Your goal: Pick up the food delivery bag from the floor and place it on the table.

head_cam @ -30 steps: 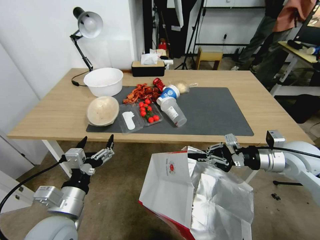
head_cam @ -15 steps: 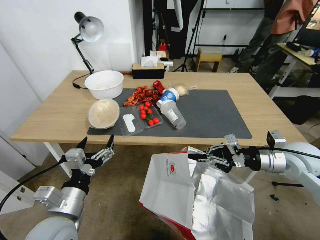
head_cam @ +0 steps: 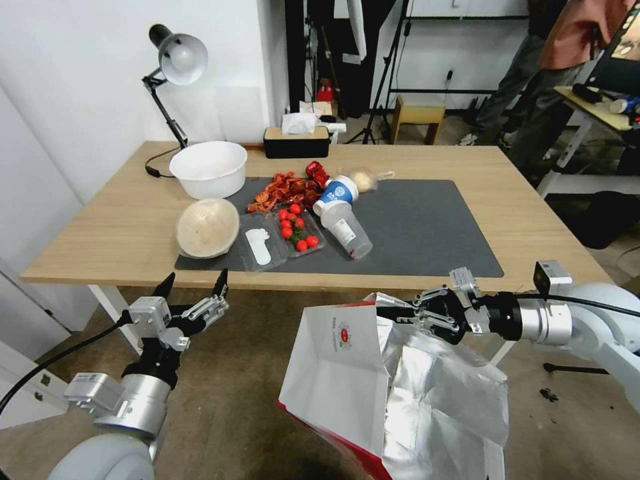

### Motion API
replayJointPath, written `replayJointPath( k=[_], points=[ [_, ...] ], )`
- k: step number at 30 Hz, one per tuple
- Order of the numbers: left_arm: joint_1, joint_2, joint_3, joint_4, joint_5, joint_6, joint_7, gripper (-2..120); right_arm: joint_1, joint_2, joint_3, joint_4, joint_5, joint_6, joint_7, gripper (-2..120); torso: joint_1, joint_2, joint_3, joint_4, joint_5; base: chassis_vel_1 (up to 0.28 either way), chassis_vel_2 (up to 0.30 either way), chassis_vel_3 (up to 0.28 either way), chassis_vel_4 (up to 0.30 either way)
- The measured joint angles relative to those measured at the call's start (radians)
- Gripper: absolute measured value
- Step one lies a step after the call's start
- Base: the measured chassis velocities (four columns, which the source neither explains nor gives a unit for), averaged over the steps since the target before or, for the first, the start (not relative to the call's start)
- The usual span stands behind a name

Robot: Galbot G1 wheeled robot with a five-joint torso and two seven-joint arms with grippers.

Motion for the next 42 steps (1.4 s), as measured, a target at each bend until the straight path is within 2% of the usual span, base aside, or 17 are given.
replayJointPath(
  k=[12,20,29,31,42],
  points=[
    [-0.001,0.001,-0.001,0.001,0.0,-0.006,0.0,100,-0.001,0.005,0.007,-0.014,0.001,0.0,-0.011,0,-0.002,-0.003,-0.002,0.0,0.0,0.0,0.0,0.0,0.0],
    [0.001,0.001,-0.003,0.005,0.0,-0.011,0.0,100,0.0,-0.019,0.033,-0.019,0.036,0.0,-0.053,0,-0.002,-0.005,-0.003,0.0,0.0,0.0,0.0,0.0,0.0],
    [-0.007,0.0,-0.004,0.009,0.001,-0.015,-0.001,100,-0.012,-0.075,0.086,-0.017,0.127,-0.007,-0.099,0,-0.003,-0.006,-0.004,-0.0001,0.0001,0.0,0.0,0.0,0.0],
    [-0.008,-0.003,-0.005,0.011,0.001,-0.018,-0.001,100,-0.013,-0.098,0.116,-0.017,0.184,-0.016,-0.104,0,-0.003,-0.006,-0.004,0.0,0.0,0.0,0.0,0.0,0.0],
    [-0.002,-0.013,-0.011,0.007,0.003,-0.033,-0.004,100,-0.012,-0.154,0.175,0.013,0.373,-0.022,-0.08,0,-0.003,-0.007,-0.004,0.0001,0.0001,0.0,0.0,0.0,0.0]
  ],
)
